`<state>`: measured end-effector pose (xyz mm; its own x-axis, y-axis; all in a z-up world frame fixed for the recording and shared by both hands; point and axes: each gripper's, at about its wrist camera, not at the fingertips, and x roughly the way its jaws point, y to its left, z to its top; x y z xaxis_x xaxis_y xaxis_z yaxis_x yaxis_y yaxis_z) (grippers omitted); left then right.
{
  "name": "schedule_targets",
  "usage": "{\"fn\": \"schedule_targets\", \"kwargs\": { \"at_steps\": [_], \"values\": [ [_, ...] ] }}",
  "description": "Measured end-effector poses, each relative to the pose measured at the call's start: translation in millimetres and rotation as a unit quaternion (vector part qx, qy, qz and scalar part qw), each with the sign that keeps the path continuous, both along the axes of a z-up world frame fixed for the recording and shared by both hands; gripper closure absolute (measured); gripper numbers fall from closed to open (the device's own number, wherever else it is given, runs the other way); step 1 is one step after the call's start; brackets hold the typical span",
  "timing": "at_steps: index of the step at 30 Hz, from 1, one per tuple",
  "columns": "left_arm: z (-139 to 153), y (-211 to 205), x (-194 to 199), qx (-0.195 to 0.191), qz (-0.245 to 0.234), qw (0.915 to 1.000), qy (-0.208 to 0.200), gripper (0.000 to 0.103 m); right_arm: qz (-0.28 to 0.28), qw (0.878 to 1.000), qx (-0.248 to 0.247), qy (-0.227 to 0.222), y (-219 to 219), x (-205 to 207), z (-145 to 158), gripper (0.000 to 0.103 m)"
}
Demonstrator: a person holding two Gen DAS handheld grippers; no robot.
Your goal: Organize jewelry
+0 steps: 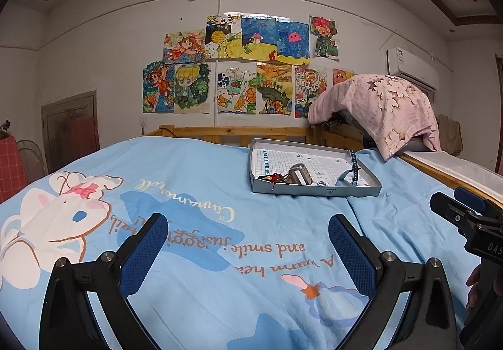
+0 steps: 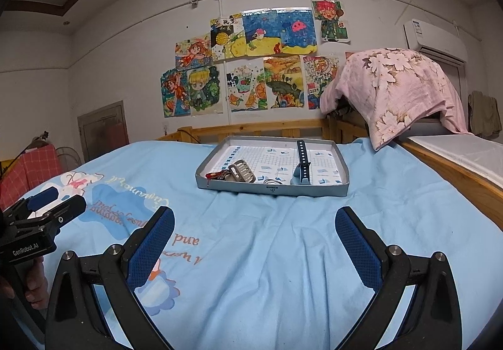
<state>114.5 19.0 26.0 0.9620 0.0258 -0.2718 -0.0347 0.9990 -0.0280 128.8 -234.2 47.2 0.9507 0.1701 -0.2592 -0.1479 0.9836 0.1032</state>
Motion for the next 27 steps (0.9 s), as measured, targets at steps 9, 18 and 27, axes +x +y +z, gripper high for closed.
{"fn": "schedule_targets", "kwargs": {
  "at_steps": [9,18,27],
  "values": [
    [-0.3,-0.6,0.9,-0.001,0.000,1.0000,0.001,0.000,-0.001,1.000,0.003,0.003,-0.5,1.8,-0.9,0.002],
    [-0.1,-1.6,1.3,-0.001,-0.001,1.0000,0.002,0.000,-0.003,1.000,0.006,0.008,1.5,3.5,-3.9,0.002],
    [0.0,-2.0,1.0,-0.001,-0.001,1.0000,0.003,0.000,-0.004,1.000,0.007,0.010,1.0,4.9,-6.3,0.002]
  ]
}}
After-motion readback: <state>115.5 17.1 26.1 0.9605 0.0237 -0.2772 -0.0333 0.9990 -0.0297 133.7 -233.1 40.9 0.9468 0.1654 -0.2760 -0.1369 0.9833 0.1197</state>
